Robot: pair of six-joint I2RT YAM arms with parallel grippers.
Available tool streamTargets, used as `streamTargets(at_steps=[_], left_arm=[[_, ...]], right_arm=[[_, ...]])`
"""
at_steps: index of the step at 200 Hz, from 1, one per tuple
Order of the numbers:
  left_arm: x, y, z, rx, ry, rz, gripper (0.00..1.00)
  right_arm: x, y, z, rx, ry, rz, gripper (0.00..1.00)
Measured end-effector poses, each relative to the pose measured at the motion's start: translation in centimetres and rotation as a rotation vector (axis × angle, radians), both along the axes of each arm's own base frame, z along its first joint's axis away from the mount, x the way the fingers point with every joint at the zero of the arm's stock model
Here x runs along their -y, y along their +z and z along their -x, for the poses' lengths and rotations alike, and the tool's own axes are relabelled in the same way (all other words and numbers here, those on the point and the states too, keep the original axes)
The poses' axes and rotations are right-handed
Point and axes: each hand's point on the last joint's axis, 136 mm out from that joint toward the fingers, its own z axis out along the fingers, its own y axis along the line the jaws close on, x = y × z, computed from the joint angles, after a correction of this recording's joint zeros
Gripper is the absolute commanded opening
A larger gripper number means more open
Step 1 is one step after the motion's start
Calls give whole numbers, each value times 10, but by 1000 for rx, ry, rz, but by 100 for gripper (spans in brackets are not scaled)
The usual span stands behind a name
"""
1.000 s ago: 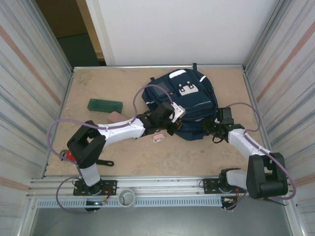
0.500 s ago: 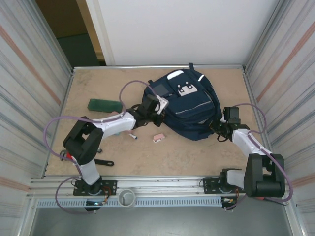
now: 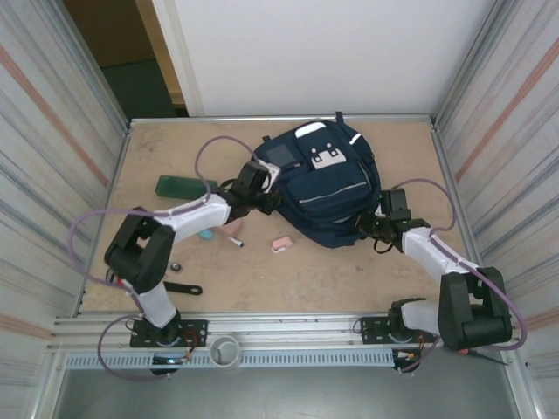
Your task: Pack books, pencil case, and school supplies into a backpack
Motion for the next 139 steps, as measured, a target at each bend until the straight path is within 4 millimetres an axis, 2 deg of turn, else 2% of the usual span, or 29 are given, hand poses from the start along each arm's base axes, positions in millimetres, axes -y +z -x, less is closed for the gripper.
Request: streamTargets(at_steps=[17,30,48,63,83,98,139], left_arm=[[-4,26,13,44,-13,37,60],[5,51,21,89,-63,82,66],[31,78,35,147,-173,103,73],[61,87,47,172,-275,81,77],[101,88,52,186,-389,31,79],[123,78,48,172,-450,-13,80],[148,37,41,94,-556,-121,80]], right_arm=[[-11,2,3,5,20,2,0],[-17,4,4,13,29,6,0],[-24,7,5,24,33,8,0],[-27,8,6,29,31,7,0],[-29,8,6,30,22,6,0],[-30,9,6,33,18,4,1],[-34,13,8,43,19,-5,1]])
